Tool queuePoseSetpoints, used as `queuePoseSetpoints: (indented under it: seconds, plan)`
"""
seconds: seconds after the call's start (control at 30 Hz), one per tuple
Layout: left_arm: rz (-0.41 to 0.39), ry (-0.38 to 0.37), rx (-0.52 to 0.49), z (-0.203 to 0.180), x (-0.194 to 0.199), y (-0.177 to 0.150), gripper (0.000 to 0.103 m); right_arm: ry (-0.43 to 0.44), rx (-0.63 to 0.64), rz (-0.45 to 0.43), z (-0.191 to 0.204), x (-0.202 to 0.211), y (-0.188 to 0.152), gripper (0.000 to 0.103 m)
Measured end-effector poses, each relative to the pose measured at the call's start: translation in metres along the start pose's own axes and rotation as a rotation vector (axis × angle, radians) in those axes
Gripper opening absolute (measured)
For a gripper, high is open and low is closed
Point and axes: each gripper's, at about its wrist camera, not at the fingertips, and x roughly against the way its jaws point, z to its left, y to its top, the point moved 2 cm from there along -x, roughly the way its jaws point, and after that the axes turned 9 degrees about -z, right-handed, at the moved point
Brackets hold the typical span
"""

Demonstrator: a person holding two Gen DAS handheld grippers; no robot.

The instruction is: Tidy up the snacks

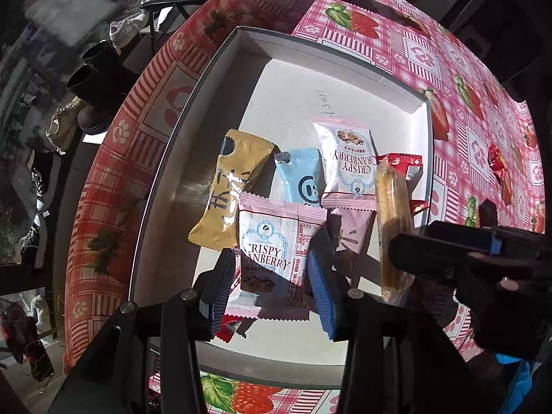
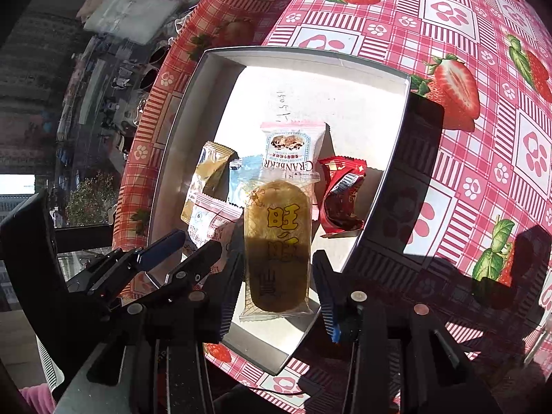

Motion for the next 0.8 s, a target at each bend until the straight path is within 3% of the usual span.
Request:
queuePoseSetpoints:
  seconds: [0.07,0.1,0.27,0.37,0.5,0.63,0.8]
  plan:
    - [-0.012,0.005,-0.009,-0.006,0.003,-0.002,0.064,-0.024,-0.019,-0.023,-0.011,0.004,0.0,0.09]
    - [-0.018,-0.001,-0.018,-0.01,0.004,-0.003,0.065,-0.039,-0.034,-0.035,-0.02,0.008,-0.001,0.093]
    - [-0.042,-0.054,-0.1,-0.054,0.014,-0.006,0.066,-0.146,-0.109,-0.099,-0.086,0.037,-0.016,0.093]
    - [-0.066,-0.101,-0.167,-0.094,0.017,-0.01,0.072,-0.21,-0.204,-0.124,-0.14,0.055,-0.034,0.093]
    - [-0.083,-0.113,-0.229,-0.144,0.012,-0.012,0.077,-0.32,-0.328,-0.145,-0.213,0.072,-0.053,0.093]
    - [-0.125,-0.11,-0.251,-0.181,0.003,-0.008,0.077,-0.399,-0.362,-0.179,-0.265,0.085,-0.071,0.093]
    - [-0.21,-0.097,-0.24,-0.223,-0.018,0.008,0.077,-0.479,-0.384,-0.321,-0.317,0.111,-0.085,0.093]
